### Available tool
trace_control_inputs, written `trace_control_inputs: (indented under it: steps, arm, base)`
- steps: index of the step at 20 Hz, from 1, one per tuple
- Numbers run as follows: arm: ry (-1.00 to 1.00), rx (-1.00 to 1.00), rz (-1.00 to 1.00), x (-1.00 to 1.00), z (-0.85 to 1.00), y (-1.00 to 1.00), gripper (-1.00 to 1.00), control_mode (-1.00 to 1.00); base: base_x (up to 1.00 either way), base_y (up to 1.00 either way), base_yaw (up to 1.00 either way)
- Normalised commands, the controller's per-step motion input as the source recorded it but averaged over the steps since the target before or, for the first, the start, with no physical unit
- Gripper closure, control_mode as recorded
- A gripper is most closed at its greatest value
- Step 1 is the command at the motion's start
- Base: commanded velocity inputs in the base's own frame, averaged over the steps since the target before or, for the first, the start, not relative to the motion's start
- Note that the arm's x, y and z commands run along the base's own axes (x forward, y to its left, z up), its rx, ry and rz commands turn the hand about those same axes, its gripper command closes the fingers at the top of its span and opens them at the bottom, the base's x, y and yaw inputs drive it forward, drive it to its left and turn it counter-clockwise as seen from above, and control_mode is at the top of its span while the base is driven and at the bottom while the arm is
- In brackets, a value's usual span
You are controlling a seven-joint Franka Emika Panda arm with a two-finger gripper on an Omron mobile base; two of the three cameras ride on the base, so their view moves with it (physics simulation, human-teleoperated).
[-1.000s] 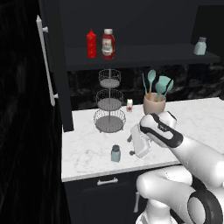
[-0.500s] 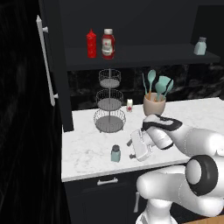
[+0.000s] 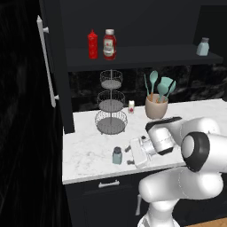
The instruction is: Put the shaker and condiment bottle from the counter next to their counterparts in the cabinet.
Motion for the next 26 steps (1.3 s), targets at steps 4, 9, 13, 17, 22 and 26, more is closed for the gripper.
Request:
trace_control_inputs:
  steps: [4, 9, 13, 17, 22, 26]
  arm:
    - [0.00, 0.15, 0.00, 0.00, 0.00, 0.24, -1.00, -1.00]
    - [0.01, 0.14, 0.00, 0.00, -0.10, 0.25, -1.00, -1.00]
    - [0.04, 0.13, 0.00, 0.05, -0.18, 0.26, -1.00, -1.00]
    - [0.12, 0.06, 0.00, 0.12, -0.11, 0.21, 1.00, -1.00]
    - [0.08, 0.12, 0.00, 0.11, 0.13, -0.21, 1.00, -1.00]
    - [0.08, 0.13, -0.14, -0.30, 0.71, -0.57, 1.00, -1.00]
  base:
    - [0.00, 0.00, 0.00]
    - [0.00, 0.00, 0.00]
    - [0.00, 0.00, 0.00]
    - [0.00, 0.00, 0.00]
    - [0.00, 0.00, 0.00]
    - [0.00, 0.00, 0.00]
